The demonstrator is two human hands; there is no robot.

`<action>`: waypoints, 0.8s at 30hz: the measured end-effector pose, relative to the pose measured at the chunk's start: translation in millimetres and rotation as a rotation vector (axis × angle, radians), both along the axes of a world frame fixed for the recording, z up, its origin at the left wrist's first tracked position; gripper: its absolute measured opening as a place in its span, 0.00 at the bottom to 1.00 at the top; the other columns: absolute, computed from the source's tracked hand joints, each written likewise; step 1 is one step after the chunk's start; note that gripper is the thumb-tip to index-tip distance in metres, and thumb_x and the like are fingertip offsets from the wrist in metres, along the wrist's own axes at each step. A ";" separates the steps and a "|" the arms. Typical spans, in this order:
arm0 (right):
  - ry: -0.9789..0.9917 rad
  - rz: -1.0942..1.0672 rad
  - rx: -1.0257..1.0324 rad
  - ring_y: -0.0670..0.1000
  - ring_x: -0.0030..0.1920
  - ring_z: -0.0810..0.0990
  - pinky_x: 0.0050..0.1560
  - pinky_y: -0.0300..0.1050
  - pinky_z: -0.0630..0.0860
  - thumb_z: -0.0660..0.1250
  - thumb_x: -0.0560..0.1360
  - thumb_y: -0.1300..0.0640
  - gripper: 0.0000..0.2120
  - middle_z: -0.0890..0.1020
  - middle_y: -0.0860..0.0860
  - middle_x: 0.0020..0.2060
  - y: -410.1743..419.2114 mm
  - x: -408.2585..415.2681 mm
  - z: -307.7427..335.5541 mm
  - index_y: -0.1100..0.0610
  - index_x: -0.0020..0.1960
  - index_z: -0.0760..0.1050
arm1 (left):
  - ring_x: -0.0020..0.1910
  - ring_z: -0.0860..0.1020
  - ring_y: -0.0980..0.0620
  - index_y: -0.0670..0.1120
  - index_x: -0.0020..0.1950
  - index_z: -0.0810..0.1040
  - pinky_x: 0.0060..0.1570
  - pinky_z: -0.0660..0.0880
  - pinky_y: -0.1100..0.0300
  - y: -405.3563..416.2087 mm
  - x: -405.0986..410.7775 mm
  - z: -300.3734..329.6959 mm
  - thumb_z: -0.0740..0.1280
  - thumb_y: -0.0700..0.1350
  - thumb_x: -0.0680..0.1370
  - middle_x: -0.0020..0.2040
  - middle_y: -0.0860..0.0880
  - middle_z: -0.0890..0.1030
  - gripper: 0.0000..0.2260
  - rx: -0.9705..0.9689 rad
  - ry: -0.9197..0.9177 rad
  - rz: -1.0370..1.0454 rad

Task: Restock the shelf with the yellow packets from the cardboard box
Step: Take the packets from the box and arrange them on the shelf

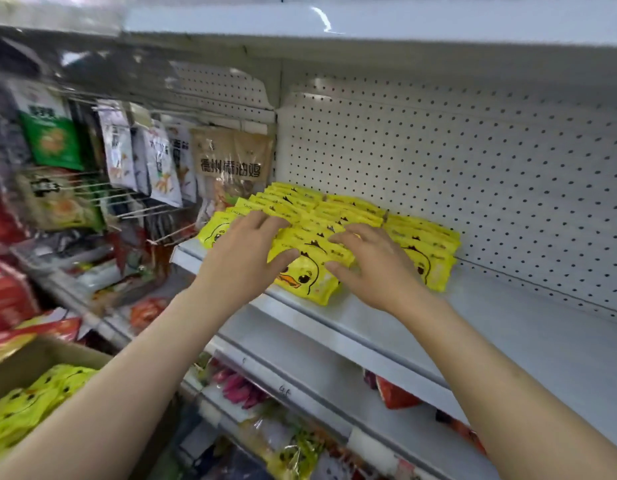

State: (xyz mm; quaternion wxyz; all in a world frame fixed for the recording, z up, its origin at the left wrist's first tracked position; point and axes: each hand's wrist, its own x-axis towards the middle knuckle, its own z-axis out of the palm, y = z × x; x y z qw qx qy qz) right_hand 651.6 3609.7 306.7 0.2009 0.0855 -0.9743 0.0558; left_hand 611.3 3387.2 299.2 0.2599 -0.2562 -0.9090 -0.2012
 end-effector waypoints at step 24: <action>-0.043 0.495 0.005 0.56 0.69 0.67 0.67 0.53 0.70 0.64 0.78 0.41 0.25 0.70 0.52 0.69 -405.0 -141.2 -54.4 0.47 0.73 0.67 | 0.63 0.71 0.42 0.48 0.68 0.73 0.58 0.74 0.47 -376.2 -42.1 -72.0 0.73 0.52 0.74 0.65 0.46 0.72 0.25 -0.076 -0.054 0.499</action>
